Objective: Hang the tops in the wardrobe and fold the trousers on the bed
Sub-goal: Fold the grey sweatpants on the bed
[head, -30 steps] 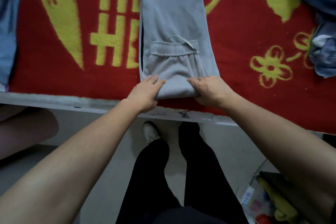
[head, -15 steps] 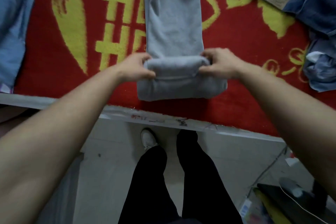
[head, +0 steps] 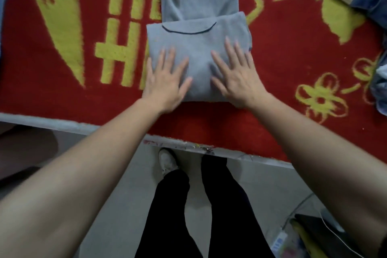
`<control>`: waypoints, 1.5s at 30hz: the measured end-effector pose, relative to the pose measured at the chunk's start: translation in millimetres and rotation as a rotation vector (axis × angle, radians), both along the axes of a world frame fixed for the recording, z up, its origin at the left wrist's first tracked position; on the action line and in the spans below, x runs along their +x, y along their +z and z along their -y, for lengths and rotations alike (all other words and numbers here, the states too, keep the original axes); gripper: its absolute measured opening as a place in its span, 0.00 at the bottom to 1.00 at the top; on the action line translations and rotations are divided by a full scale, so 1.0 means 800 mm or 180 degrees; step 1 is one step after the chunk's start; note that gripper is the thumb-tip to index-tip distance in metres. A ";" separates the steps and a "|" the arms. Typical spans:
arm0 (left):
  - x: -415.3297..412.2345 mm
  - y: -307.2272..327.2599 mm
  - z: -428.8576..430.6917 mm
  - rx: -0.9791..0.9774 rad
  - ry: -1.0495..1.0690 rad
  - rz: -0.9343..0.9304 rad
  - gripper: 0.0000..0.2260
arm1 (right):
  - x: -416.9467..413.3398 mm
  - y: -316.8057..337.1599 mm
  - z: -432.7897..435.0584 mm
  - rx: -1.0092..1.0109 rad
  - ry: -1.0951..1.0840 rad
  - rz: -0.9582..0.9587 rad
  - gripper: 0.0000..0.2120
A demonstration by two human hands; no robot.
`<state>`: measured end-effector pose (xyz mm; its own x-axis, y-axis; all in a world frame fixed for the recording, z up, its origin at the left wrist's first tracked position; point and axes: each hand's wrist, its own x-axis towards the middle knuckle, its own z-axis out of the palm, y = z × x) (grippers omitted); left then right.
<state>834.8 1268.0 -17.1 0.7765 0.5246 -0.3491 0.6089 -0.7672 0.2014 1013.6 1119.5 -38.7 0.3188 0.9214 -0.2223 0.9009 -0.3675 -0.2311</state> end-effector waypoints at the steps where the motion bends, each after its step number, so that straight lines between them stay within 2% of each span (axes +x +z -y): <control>1: -0.004 -0.010 0.002 -0.0244 -0.0170 -0.0379 0.33 | -0.003 -0.011 0.008 -0.0453 0.0023 -0.0161 0.34; 3: -0.002 -0.027 -0.003 -0.0592 -0.0260 -0.0821 0.42 | -0.001 -0.031 0.013 -0.1005 -0.0096 -0.0486 0.36; 8: 0.018 -0.048 -0.022 -0.0390 -0.0556 -0.0938 0.57 | 0.007 -0.046 -0.001 -0.0999 -0.0092 -0.0566 0.40; 12: -0.010 -0.053 0.003 0.0077 -0.0608 -0.0626 0.57 | 0.000 -0.042 0.037 -0.0468 0.0382 -0.0226 0.51; 16: -0.013 -0.059 0.024 0.0237 -0.0534 -0.0666 0.53 | -0.011 -0.041 0.045 -0.0775 0.0468 0.0122 0.58; 22: -0.003 -0.043 0.010 -0.0176 -0.0348 -0.0519 0.45 | -0.016 -0.033 0.025 -0.0580 0.0215 -0.0010 0.43; 27: -0.015 0.015 0.013 -0.0605 -0.0376 -0.0578 0.40 | -0.027 0.034 0.037 -0.0534 0.0140 -0.0397 0.33; 31: -0.037 0.066 0.050 -0.1062 -0.0206 -0.0960 0.39 | -0.033 0.084 0.061 -0.1044 0.0403 -0.0796 0.28; 35: -0.033 0.107 0.056 -0.2096 0.0019 -0.1452 0.35 | -0.017 0.126 0.060 -0.1739 0.0487 -0.1269 0.25; 38: -0.014 0.131 0.030 -0.2587 0.0230 -0.1412 0.29 | 0.010 0.148 0.040 -0.1922 0.0244 -0.1557 0.26; 43: 0.017 0.137 -0.029 -0.2517 0.0795 -0.1071 0.26 | 0.063 0.165 -0.024 -0.1822 -0.0160 -0.1968 0.19; 45: 0.030 0.124 -0.061 -0.2330 0.1154 -0.0677 0.26 | 0.085 0.159 -0.054 -0.1527 -0.0461 -0.2119 0.23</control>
